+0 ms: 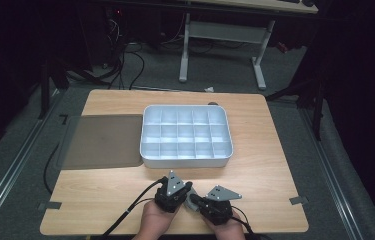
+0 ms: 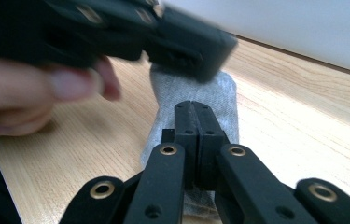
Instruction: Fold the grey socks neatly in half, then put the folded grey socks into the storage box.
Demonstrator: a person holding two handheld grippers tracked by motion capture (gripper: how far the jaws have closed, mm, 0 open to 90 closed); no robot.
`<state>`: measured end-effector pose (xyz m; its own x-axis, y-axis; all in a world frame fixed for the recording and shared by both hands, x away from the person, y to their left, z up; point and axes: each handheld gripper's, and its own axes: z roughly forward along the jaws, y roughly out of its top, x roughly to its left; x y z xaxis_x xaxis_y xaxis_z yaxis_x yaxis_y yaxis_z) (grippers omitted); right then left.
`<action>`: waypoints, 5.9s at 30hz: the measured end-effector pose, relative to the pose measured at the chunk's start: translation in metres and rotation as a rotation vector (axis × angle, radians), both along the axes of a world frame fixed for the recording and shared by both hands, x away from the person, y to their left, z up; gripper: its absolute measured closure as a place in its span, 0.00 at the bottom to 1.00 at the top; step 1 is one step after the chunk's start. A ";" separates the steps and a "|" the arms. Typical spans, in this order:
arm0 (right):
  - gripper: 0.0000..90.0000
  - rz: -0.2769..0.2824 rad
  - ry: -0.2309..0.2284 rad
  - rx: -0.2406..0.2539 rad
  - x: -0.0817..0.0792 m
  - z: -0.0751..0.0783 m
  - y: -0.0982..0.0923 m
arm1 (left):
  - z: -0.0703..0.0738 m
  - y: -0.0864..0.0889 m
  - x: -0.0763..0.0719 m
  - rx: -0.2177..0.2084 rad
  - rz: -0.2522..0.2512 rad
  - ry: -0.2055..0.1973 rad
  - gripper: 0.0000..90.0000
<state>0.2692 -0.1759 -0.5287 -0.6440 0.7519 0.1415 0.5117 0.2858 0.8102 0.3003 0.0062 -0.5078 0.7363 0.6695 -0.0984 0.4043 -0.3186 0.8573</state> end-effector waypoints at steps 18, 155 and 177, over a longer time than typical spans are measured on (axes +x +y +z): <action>0.96 -0.010 0.014 0.033 0.000 0.002 -0.004 | -0.017 0.005 -0.006 0.017 0.000 0.019 1.00; 0.78 -0.234 0.153 -0.228 0.102 0.133 -0.076 | -0.015 0.163 -0.005 -0.058 0.202 -0.010 0.44; 0.78 -0.276 0.259 -0.354 0.151 0.118 -0.054 | -0.016 0.165 -0.005 -0.054 0.194 0.002 0.44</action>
